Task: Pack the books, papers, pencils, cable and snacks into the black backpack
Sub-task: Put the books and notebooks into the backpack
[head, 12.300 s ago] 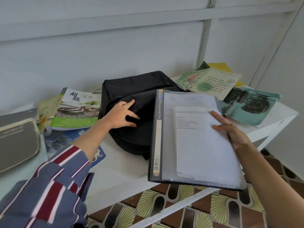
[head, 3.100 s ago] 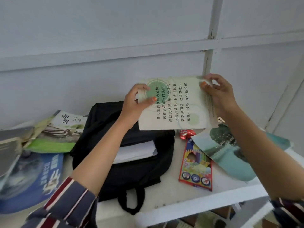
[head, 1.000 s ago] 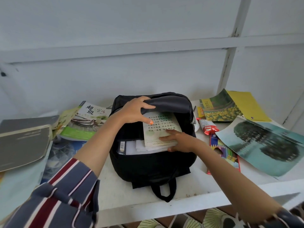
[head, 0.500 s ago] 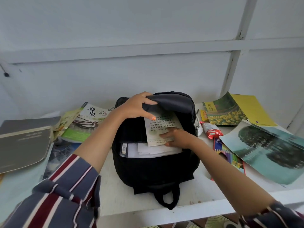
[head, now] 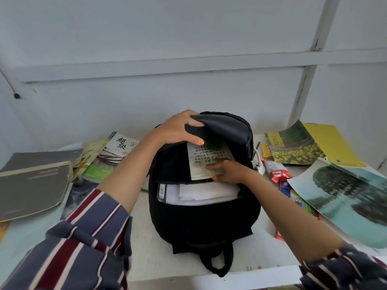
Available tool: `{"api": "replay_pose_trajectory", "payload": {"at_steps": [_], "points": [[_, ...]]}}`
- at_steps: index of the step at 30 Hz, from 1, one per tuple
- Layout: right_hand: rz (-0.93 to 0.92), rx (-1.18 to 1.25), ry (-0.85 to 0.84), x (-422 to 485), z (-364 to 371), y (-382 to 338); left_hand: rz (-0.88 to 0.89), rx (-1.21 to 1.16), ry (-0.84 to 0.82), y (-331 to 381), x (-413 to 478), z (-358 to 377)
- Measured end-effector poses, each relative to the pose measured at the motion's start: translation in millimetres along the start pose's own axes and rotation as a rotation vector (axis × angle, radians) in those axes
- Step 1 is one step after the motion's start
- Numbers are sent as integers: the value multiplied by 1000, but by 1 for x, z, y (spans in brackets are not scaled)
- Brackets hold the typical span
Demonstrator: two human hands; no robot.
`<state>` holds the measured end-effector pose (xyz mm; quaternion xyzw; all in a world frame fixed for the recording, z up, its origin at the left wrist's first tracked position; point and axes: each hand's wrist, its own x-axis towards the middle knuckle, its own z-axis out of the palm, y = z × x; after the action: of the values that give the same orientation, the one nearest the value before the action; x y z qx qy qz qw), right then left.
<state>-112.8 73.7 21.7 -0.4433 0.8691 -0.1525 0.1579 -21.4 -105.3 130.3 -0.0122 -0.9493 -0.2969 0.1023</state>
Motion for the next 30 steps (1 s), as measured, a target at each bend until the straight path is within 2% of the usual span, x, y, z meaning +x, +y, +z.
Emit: {"api": "replay_pose_trajectory", "payload": {"at_steps": [3,10,17,30], "points": [[-6,13,33,2,4,-1,-1,-9,-5,-1,1,0],[24,-22,-31,14,7,3,-12,-15,-8,-2,1,1],[60,41,-68,25,1,3,-14,-18,-7,-4,0,2],[63,7,17,35,4,5,-34,-20,-30,-6,-1,0]]}}
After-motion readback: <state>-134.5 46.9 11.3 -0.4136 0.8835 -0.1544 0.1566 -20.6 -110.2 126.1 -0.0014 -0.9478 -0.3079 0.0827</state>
